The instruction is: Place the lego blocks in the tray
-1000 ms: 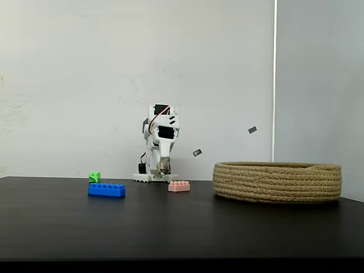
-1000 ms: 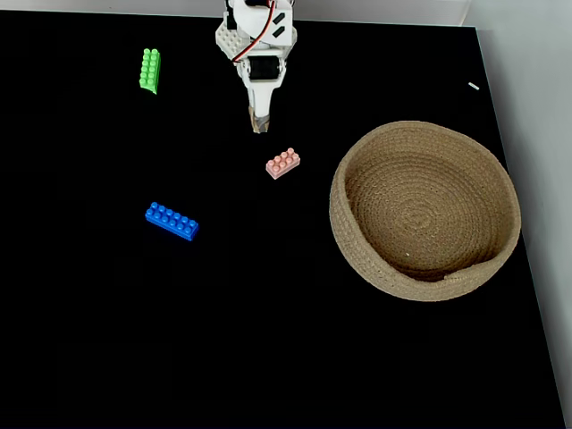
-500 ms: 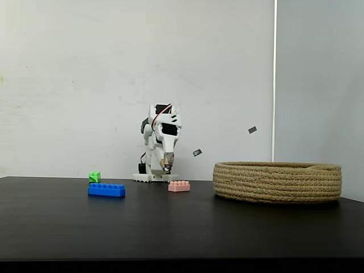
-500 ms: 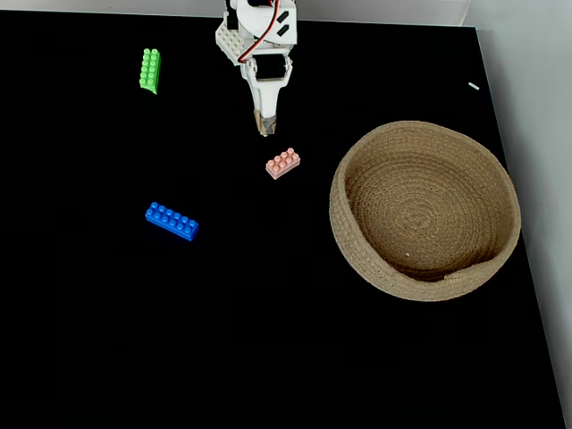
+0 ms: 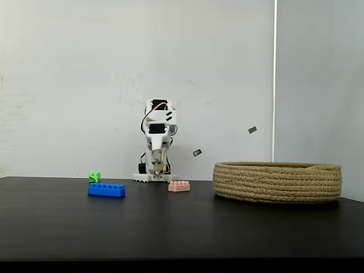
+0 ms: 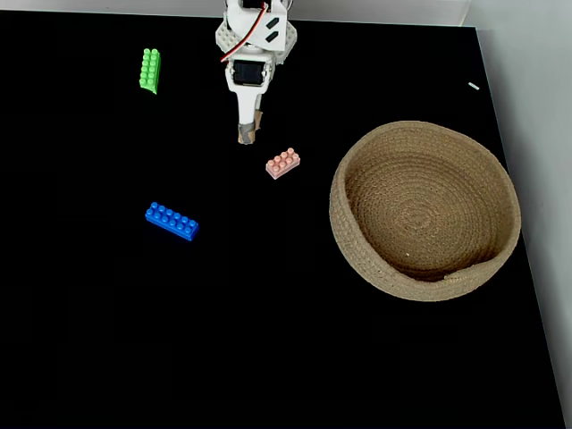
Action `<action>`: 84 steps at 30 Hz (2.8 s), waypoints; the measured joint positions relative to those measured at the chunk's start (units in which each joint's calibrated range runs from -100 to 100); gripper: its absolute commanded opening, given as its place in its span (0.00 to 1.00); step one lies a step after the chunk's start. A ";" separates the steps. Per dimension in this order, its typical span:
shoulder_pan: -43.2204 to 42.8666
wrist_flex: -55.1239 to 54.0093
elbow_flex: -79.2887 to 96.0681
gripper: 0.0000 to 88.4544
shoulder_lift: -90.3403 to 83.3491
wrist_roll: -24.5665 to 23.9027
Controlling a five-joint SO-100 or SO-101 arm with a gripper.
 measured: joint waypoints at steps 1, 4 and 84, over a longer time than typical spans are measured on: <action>1.22 0.00 -3.18 0.26 4.33 -0.24; 4.97 0.00 -13.70 0.27 18.24 -0.29; -35.26 8.04 -71.94 0.36 63.78 -12.50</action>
